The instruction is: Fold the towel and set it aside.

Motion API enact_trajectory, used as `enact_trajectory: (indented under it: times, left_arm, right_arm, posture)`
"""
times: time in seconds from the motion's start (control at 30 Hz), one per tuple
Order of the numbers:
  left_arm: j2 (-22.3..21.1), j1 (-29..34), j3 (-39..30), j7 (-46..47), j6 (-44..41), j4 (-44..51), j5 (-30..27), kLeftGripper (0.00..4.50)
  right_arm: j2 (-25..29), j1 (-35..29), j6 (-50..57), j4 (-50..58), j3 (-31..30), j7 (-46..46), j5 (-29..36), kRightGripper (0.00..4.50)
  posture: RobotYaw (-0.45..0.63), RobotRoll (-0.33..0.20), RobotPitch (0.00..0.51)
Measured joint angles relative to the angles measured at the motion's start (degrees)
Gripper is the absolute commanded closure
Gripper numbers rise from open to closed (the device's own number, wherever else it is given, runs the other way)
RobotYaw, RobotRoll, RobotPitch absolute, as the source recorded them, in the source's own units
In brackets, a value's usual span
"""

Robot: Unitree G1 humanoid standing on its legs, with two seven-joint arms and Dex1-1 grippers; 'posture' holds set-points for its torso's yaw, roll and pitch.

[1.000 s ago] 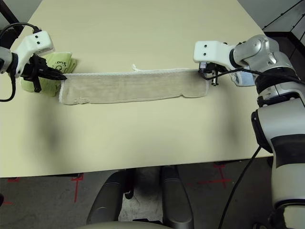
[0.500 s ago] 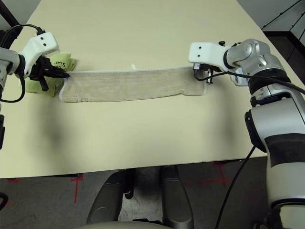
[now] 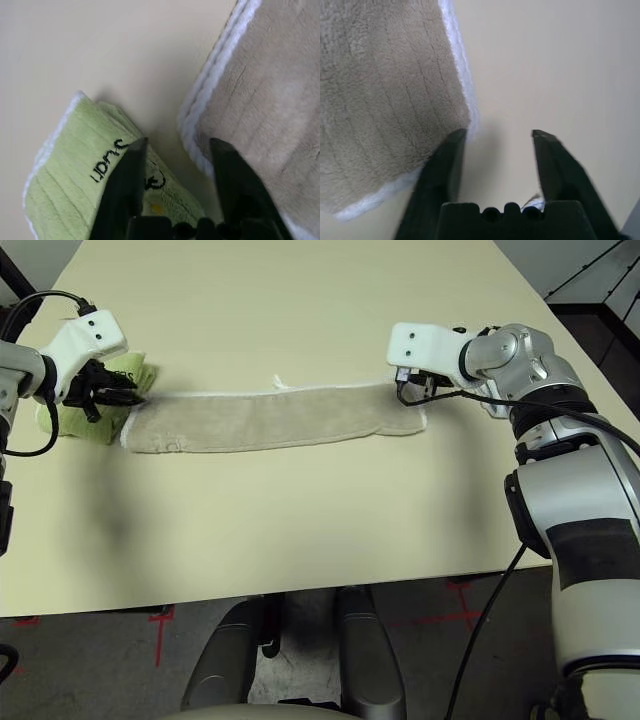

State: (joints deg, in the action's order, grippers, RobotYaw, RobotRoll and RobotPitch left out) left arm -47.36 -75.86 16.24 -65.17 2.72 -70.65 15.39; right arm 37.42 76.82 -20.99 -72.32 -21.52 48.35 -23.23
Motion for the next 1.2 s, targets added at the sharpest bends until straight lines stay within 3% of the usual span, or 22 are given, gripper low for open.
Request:
enact_trajectory:
  times: [0.03,0.07,0.17,0.37,0.5,0.63,0.83,1.03,1.2]
  left_arm:
    - [-0.3,0.0,-0.3,-0.8,0.0,0.0,0.0,0.21]
    - [-0.6,0.0,-0.7,-1.6,0.0,0.1,-0.1,0.02]
    - [-1.3,-0.2,-3.6,-5.2,-0.1,0.4,-1.8,0.02]
    - [-0.7,-0.4,-16.3,-16.2,-6.1,7.5,-15.9,0.02]
    - [-0.2,8.0,-20.9,-21.5,-11.1,20.0,-24.2,0.02]
    - [1.7,19.4,-22.4,-21.8,-13.5,29.2,-28.6,0.02]
    - [4.0,30.0,-24.7,-19.4,-12.1,39.4,-33.3,0.02]
    - [4.2,33.6,-24.6,-19.6,-6.7,40.1,-33.5,0.02]
    - [4.0,34.2,-24.2,-20.2,-1.9,38.2,-33.3,0.02]
  right_arm:
    - [0.1,0.0,-0.1,0.0,0.5,0.3,0.2,0.12]
    - [0.2,0.0,-0.1,0.0,1.5,0.5,0.7,0.00]
    - [0.5,0.0,1.1,0.0,6.4,2.0,4.7,0.00]
    - [-0.3,-0.8,14.7,1.8,22.9,15.6,22.5,0.00]
    - [-0.6,-6.1,23.7,7.1,28.5,20.0,29.6,0.00]
    - [-2.6,-13.4,28.9,15.1,30.7,19.6,33.8,0.00]
    - [-4.5,-21.8,38.6,30.7,32.8,16.2,40.1,0.00]
    - [-3.8,-27.4,50.7,42.8,35.0,12.3,46.4,0.00]
    - [-1.1,-31.5,73.3,50.8,43.1,4.7,56.2,0.00]
  posture:
    - [0.02,0.000,0.228]
    - [0.02,0.000,0.227]
    - [0.03,0.000,0.226]
    - [0.03,0.000,0.222]
    - [0.03,0.000,0.222]
    - [0.03,0.000,0.223]
    - [0.01,0.000,0.226]
    - [-0.01,0.000,0.227]
    - [-0.01,0.000,0.226]
